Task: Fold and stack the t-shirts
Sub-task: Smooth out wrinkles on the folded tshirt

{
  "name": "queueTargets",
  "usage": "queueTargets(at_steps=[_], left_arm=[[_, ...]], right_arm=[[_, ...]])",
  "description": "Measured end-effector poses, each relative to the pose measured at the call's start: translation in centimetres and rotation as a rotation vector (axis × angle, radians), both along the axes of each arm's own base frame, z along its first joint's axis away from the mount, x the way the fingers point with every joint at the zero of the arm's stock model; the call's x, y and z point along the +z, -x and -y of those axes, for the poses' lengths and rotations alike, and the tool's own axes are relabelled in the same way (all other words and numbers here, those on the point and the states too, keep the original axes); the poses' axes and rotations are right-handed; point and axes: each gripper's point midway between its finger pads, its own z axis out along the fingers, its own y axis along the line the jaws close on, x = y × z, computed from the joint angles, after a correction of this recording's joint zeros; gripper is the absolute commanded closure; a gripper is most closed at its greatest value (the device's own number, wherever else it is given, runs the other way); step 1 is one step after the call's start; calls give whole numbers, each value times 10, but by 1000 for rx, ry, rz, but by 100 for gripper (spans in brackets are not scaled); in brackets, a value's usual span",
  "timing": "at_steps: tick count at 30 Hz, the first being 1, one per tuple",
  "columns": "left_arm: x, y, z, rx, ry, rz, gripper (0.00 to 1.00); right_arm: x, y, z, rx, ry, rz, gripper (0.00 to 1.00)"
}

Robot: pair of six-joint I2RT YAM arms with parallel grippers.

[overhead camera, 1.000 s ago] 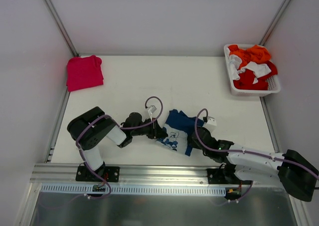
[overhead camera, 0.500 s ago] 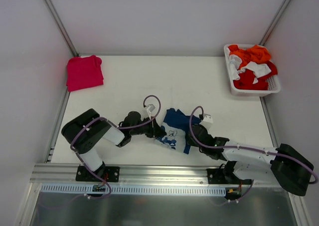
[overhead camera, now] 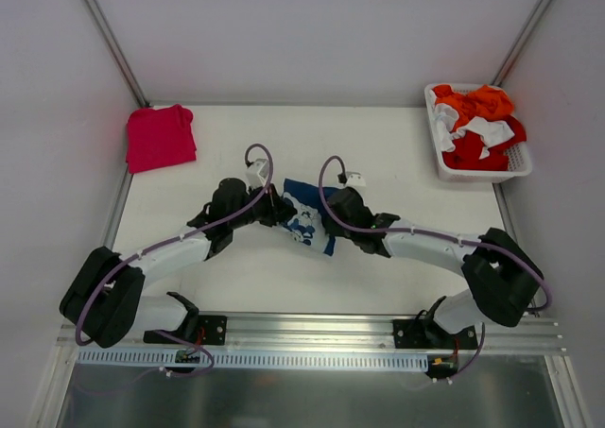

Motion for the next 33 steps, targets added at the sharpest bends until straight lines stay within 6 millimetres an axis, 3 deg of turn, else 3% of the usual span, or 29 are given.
queueTargets(at_steps=[9, 14, 21, 27, 33], left_arm=[[3, -28, -31, 83, -65, 3, 100], [-4, -29, -38, 94, -84, -20, 100], [-11, -21, -37, 66, -81, -42, 100], [-25, -5, -36, 30, -72, -99, 100], [-43, 12, -42, 24, -77, -140, 100]], right_arm=[[50, -44, -46, 83, 13, 65, 99], [60, -49, -53, 110, 19, 72, 99], [39, -36, -40, 117, 67, 16, 99], [8, -8, -18, 118, 111, -51, 99], [-7, 15, -17, 133, 105, -78, 99]])
